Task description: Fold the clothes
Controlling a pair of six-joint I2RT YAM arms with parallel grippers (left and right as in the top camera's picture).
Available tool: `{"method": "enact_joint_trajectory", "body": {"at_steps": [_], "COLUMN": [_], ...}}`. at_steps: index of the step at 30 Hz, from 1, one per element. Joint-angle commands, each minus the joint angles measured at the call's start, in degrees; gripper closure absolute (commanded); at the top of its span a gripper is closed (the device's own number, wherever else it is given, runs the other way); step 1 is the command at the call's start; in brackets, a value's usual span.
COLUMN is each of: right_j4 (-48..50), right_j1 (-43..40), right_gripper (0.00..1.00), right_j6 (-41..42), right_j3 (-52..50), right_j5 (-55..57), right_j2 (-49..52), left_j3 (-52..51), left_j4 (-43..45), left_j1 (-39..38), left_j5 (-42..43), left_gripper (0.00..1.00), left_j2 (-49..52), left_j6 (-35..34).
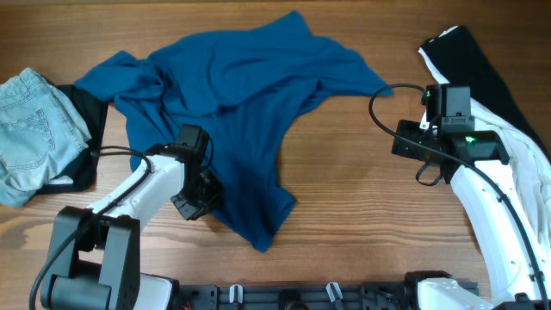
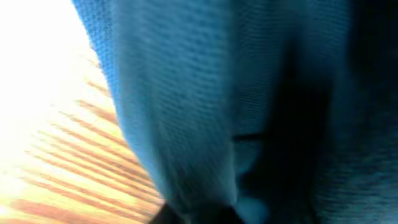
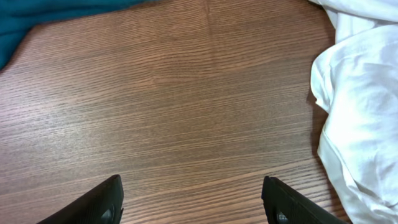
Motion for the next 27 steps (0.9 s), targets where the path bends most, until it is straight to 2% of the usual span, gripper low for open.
{"method": "enact_joint_trajectory", "body": {"at_steps": [1, 6, 9, 10, 12, 13, 14, 15, 18, 20, 22, 27], "right_j4": [-0.66, 0.11, 0.96, 1.88, 4.39, 5.51, 6.73, 7.98, 12.83, 14.21, 14.84, 17.09], "right_j1": [-0.15, -0.15, -0.15, -0.15, -0.13, -0.15, -0.15, -0.15, -1.60, -3.61, -6.64, -15.34], "right_gripper": [0.27, 0.22, 0.22, 0.25, 0.38, 0.55, 0.81, 0.85, 0.84, 0.88, 0.96, 0.96], "right_j6": [0.15, -5.38, -3.76, -3.65, -5.05, -5.29, -4.37, -1.64, 3.78, 4.39, 5.90, 3.23], "right_j3": [0.74, 0.74, 0.74, 0.74, 0.74, 0.74, 0.74, 0.74, 0.74, 0.74, 0.74, 0.74], "right_j5": [0.22, -5.88, -6.23, -7.96, -13.42, -15.52, -15.98, -14.43, -8.37, -6.54, -5.68, -8.48], "right_j2": [0.76, 1.88, 4.24, 5.62, 8.22, 9.66, 11.32, 12.87, 16.76, 18.21, 19.37, 22.56], "left_j3": [0.20, 10.23, 15.65, 16.35, 16.37, 16.37, 16.37, 16.37, 16.35, 16.35, 16.35, 16.35], "left_j4": [-4.48, -20.55, -24.30, -24.41, -24.57, -24.74, -24.96, -25.14, -25.14, -25.09, -25.11, -24.85], "left_j1": [1.20, 10.84, 18.64, 21.35, 24.35, 25.44, 26.58, 26.99, 26.71, 26.73, 26.73, 26.73], "left_j5": [-0.68, -8.76, -9.97, -9.42, -9.20, -9.14, -9.14, -9.07, -9.07, -8.79, -8.68, -8.68], "left_gripper": [0.96, 0.96, 0.96, 0.96, 0.96, 0.96, 0.96, 0.96, 0.96, 0.96, 0.96, 0.96], "left_j2": [-0.44, -6.34, -11.30, -13.22, -15.43, -16.00, -16.28, -16.26, -16.22, -16.22, -16.22, -16.22], "left_j6": [1.99, 9.27, 14.40, 14.86, 15.04, 15.50, 15.82, 15.82, 16.17, 16.15, 16.15, 16.15]}}
